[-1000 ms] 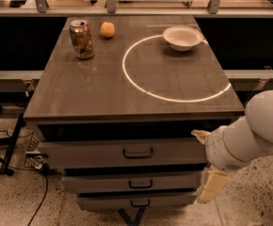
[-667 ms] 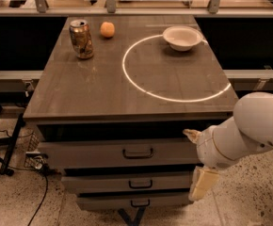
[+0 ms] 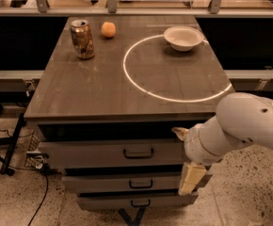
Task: Open top drawer
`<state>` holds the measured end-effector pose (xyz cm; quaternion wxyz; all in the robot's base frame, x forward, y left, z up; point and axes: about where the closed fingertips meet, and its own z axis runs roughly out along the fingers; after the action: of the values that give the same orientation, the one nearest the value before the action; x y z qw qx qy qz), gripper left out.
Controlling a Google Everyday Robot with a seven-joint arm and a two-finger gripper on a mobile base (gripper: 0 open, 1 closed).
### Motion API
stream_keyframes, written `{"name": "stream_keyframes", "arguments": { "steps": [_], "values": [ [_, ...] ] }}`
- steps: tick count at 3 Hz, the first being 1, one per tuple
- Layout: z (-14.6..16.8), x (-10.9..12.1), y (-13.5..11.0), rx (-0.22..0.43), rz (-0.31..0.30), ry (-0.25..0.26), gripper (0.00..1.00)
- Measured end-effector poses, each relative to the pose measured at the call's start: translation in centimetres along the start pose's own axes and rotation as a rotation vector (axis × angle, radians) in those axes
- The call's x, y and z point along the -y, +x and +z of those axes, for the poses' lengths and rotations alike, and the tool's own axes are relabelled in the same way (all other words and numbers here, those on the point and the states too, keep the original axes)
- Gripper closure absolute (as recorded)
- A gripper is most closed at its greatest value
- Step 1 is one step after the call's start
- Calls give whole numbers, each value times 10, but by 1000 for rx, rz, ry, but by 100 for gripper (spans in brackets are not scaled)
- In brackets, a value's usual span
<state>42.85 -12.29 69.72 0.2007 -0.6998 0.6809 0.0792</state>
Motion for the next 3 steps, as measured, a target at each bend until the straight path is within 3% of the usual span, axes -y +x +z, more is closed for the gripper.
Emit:
{"name": "stream_keyframes", "arguments": {
  "steps": [1, 3],
  "values": [
    [8, 5, -3, 5, -2, -1, 18],
    [7, -5, 9, -13, 29, -22, 80]
  ]
}}
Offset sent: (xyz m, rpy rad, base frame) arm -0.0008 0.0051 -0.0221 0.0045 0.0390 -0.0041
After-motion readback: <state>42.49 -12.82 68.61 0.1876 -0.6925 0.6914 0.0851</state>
